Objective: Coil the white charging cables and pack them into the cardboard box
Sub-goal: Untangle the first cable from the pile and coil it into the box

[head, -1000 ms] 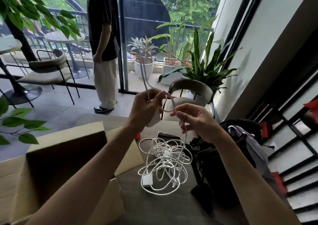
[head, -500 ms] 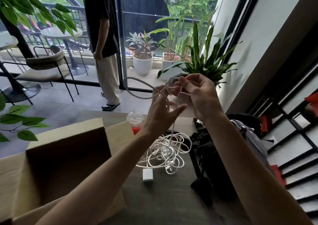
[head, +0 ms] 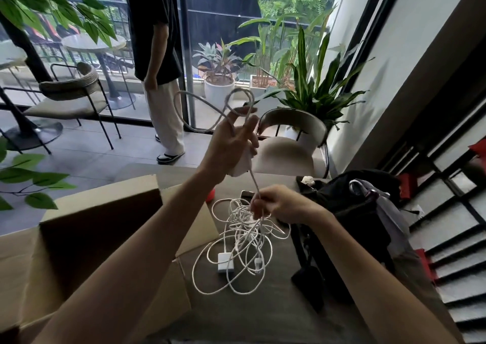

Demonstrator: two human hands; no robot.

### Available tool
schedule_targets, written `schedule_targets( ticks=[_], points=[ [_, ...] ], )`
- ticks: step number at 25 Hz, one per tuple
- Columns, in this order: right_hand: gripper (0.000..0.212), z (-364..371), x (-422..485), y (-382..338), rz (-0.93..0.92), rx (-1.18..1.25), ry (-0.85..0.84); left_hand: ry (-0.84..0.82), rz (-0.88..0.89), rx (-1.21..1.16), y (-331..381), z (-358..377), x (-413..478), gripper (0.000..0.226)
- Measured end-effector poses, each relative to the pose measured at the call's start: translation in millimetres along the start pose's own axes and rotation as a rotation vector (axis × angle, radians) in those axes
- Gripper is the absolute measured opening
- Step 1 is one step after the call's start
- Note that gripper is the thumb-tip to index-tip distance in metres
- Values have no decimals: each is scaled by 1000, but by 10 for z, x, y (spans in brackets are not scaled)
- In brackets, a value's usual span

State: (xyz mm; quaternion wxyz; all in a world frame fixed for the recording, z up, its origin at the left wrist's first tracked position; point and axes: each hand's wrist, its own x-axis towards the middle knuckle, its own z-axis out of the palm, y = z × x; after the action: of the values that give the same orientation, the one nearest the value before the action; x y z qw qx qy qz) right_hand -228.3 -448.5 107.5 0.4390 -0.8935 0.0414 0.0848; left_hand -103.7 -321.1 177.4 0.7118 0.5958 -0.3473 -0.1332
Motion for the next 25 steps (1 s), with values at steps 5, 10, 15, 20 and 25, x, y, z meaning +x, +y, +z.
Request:
schedule_targets(
  ticks=[5, 10, 15, 20, 25],
  points=[
    [16, -327, 26, -349, -160, 557, 383, -412, -186, 325, -431, -194, -367, 52],
    [26, -576, 132, -678, -162, 873, 651, -527, -180, 176, -469, -44, -463, 19],
    [56, -447, 85, -515, -10, 468, 579, -331, -178, -178, -159, -78, -302, 14],
    [57, -328, -74, -267, -60, 525, 89, -184, -154, -408, 93, -193, -95, 12],
    [22, -224, -4, -443, -196, 330, 327, -181, -73, -372, 225, -136, -6, 13]
  ],
)
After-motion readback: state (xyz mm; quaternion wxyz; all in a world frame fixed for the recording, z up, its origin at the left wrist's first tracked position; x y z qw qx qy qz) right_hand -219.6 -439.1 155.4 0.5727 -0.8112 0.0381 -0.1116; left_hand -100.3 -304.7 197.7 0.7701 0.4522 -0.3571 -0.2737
